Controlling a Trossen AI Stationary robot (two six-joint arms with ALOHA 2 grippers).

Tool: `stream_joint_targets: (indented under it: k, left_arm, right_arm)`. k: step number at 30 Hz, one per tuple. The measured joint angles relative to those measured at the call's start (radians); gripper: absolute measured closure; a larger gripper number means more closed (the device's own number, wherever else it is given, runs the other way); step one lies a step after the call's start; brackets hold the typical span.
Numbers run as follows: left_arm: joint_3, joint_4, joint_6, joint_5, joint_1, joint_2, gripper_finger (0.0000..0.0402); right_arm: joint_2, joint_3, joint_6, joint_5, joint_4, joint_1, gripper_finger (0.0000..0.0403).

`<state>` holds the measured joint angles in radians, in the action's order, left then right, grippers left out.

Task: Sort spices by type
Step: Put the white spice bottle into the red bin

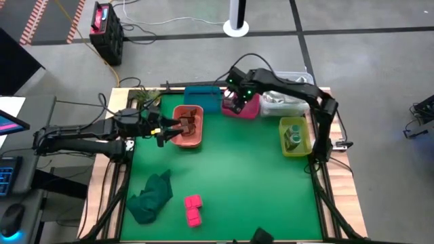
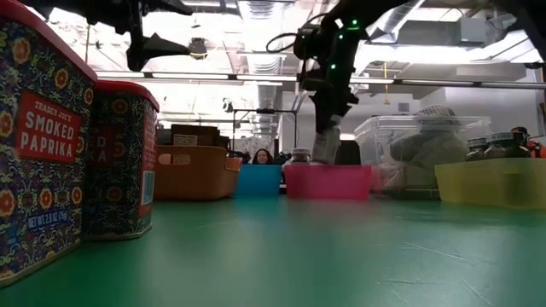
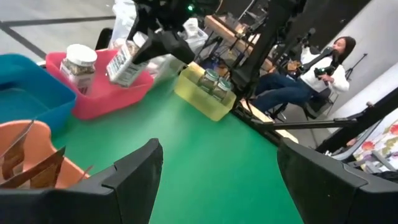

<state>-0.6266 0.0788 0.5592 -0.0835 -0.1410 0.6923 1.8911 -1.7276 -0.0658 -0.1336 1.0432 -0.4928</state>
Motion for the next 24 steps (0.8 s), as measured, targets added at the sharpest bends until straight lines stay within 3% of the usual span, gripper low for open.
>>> stream_joint_targets:
  k: [15,24]
  left_arm:
    - [0.000,0.110,-0.013,-0.001,0.000,0.000,0.0102]
    - [-0.001,0.132,-0.038,-0.003,0.000,0.001,0.0102]
  right_arm:
    - [0.047,-0.014,0.074,-0.005,-0.016,-0.079,0.0179]
    - [0.053,-0.014,0.313,0.033,-0.029,-0.131,0.0178]
